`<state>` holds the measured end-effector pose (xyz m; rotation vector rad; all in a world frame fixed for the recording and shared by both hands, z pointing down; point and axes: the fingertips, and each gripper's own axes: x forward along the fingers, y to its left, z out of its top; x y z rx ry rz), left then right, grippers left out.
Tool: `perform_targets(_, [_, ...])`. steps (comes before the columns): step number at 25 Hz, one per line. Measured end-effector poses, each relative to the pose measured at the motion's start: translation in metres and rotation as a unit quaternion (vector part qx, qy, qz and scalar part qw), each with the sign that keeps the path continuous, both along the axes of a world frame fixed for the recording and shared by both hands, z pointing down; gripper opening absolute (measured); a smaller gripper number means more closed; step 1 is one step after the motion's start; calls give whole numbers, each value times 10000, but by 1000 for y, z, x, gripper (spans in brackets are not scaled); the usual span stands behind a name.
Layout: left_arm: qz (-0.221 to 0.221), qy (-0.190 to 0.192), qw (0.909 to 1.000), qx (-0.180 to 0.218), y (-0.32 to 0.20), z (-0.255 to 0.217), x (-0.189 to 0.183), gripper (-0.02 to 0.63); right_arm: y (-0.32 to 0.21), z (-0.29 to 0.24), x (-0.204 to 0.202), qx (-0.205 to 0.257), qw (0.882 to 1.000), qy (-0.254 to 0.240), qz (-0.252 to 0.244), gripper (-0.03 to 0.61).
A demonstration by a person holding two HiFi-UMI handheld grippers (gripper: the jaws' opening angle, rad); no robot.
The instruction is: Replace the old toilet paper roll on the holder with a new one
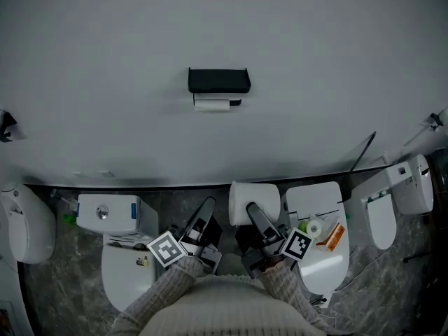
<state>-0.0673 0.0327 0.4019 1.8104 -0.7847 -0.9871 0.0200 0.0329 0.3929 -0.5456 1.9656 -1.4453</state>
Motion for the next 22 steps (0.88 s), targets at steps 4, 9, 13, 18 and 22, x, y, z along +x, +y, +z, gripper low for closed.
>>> perform_targets(4, [2, -116, 9999, -32, -24, 2, -2, 9, -23, 8, 0, -164, 9998, 43, 39, 500])
perform_targets(9, [-166, -39, 9999, -15, -54, -2, -7, 9, -57, 8, -1, -165, 9997, 92, -120, 500])
perform_targets(13, [-345, -13, 9994, 17, -81, -5, -10, 9, -88, 3, -3, -128, 9994, 63, -305, 500])
perform_targets(18, [-613, 158, 9980, 35, -112, -8, -15, 9, -119, 0, -8, -95, 9984, 38, -560, 500])
perform_targets(22, [-821, 227, 9963, 94, -132, -9, -20, 9, -138, 3, -10, -85, 9972, 46, -736, 500])
